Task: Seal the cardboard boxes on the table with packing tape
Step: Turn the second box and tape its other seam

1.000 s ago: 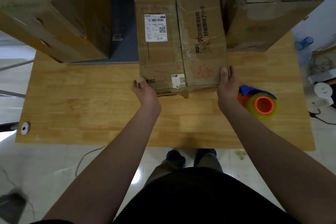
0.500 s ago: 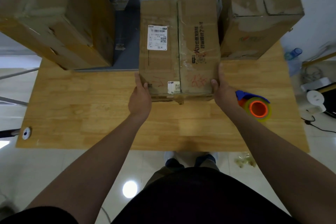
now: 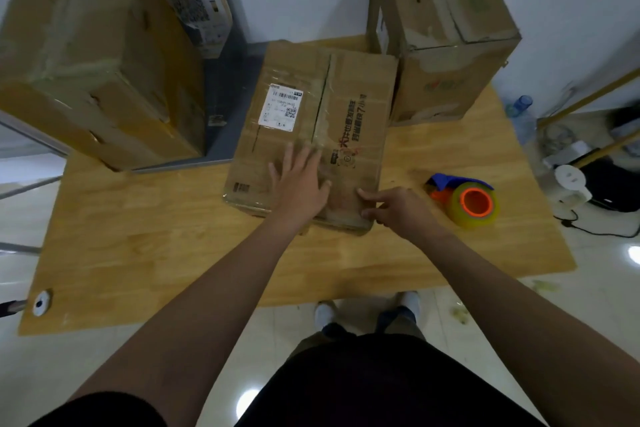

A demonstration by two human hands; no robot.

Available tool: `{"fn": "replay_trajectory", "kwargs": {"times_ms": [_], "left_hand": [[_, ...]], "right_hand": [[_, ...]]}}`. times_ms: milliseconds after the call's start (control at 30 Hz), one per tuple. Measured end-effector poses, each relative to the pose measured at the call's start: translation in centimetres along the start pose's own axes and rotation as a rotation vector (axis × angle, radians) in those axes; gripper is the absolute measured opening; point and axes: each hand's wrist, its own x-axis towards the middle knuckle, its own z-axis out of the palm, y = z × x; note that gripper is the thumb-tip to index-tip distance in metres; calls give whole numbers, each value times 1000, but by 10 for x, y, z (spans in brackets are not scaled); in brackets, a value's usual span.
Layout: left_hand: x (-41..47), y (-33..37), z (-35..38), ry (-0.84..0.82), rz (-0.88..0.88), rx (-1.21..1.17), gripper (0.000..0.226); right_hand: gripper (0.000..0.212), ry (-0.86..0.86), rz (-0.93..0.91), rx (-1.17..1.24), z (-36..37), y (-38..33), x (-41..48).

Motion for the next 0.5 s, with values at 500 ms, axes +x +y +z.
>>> {"fn": "replay_trajectory", "kwargs": {"times_ms": [500], "left_hand": [[-35, 10, 12, -201, -124, -101, 94]], "right_hand": [[23, 292, -268, -246, -36, -1, 4]]}}
